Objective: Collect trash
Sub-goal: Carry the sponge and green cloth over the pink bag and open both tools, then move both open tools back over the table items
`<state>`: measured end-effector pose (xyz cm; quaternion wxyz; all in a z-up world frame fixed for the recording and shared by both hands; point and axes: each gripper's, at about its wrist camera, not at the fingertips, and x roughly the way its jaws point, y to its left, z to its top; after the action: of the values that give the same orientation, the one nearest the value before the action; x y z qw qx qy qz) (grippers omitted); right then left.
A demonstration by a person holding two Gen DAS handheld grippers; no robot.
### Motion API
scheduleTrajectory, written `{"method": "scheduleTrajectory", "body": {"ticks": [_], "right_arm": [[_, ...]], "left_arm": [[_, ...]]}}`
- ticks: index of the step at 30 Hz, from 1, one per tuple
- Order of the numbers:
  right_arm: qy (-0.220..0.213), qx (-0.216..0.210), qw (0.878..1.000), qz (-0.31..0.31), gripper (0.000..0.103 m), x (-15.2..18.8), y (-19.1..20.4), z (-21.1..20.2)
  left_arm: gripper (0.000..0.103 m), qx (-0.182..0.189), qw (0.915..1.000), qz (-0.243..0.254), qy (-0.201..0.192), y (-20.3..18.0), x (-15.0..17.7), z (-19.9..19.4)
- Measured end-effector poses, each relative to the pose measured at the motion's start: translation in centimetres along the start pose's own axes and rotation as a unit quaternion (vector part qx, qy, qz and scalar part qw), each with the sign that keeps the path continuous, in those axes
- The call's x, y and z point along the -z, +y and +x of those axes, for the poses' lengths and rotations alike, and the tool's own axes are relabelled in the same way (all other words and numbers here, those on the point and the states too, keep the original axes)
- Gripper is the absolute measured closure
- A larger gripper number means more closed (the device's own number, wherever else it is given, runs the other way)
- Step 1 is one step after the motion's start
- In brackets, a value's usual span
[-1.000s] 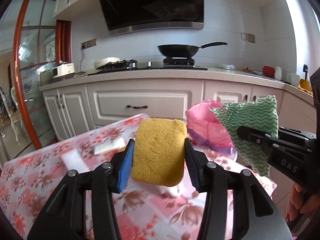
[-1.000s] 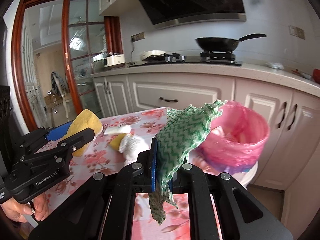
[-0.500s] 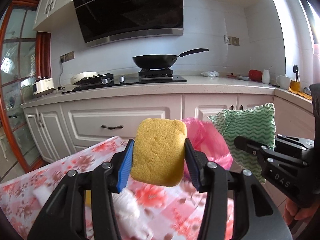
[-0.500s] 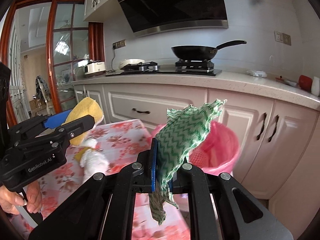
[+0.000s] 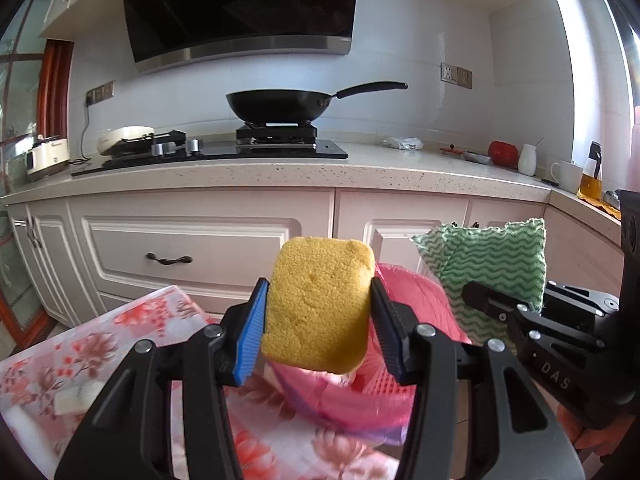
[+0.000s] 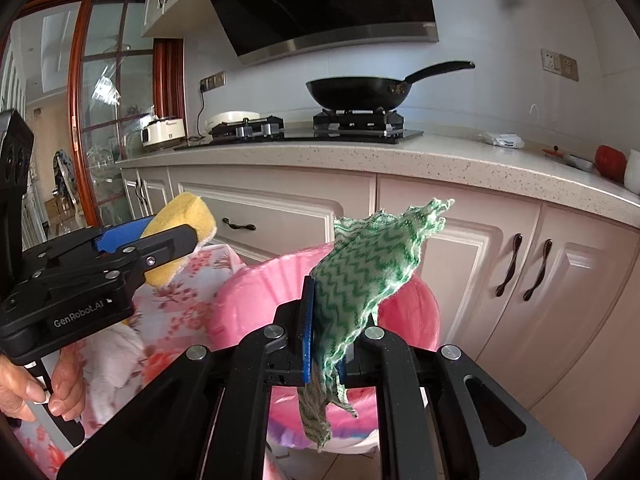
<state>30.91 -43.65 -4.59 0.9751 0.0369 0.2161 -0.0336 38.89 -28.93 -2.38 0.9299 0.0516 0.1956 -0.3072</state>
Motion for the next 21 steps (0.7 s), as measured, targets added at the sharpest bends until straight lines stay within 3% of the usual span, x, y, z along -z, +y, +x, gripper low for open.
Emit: {"method": "scheduleTrajectory", "body": {"ticks": [8,10,11,13,15,16,21], "right_arm": [[0.020,-0.007,1.000,-0.019,0.091,-0.5,-1.6,4.8],[0.033,-0.004,0.999,-0.031,0.089,-0.4,-1.9,6.0],[0.038,0.001,0.999,-0.038,0.086,-0.2,-2.0,6.5],[0.047,0.002,0.998,-0.041,0.078,0.1,-2.4,7.0],[0.042,0.005,0.999,-0.030,0.054,0.3,-3.0,6.9],[0.039,0.004,0.999,-0.023,0.050,0.4,-3.4,6.8],[0.031,0.013,0.999,-0.011,0.049,0.5,-3.9,5.6]], "left_arm": [[0.054,0.022,0.9994,-0.018,0.017,0.3,-0.4,6.0],[0.048,0.030,0.9990,-0.023,0.023,0.5,-0.4,7.3],[0.039,0.029,0.9990,-0.024,0.022,0.6,-0.3,7.8],[0.031,0.025,0.9993,-0.023,0.015,0.7,-0.2,8.3],[0.030,0.021,0.9995,-0.023,0.011,1.0,-0.1,8.5],[0.030,0.019,0.9995,-0.023,0.012,1.2,0.0,8.6],[0.029,0.006,0.9992,-0.038,0.011,2.6,0.4,7.4]]}}
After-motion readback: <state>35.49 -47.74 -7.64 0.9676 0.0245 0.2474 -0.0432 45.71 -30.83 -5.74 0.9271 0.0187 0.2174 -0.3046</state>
